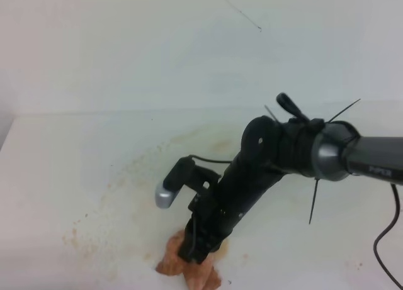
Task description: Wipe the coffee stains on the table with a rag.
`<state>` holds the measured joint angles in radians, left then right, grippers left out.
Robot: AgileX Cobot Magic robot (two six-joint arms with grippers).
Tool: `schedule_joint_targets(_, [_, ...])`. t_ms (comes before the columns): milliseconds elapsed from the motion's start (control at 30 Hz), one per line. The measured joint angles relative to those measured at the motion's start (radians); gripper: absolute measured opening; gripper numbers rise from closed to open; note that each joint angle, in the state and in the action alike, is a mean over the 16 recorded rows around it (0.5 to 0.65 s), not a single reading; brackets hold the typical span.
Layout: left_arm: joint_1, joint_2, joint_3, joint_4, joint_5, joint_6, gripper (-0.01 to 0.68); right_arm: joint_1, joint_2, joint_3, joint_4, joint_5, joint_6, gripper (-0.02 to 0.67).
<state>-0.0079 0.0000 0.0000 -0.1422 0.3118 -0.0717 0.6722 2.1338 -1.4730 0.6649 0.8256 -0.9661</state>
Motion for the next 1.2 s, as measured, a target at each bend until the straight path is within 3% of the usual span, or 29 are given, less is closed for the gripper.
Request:
schedule_joint_targets(367, [0.0,0.0,0.0,0.0,0.0,0.0,-0.003,0.005,0.053,-0.012,-0.099,-0.022,0.081,0.042])
schedule_joint_targets(733, [0.0,0.0,0.0,0.0,0.0,0.0,-0.003,-0.065,0.056,-0.021,-0.226,-0.062,0.176,0.04])
schedule_joint_targets(1200, [0.0,0.0,0.0,0.0,0.0,0.0,-0.003,-0.151,0.057,-0.021,-0.177,-0.088,0.151,0.042])
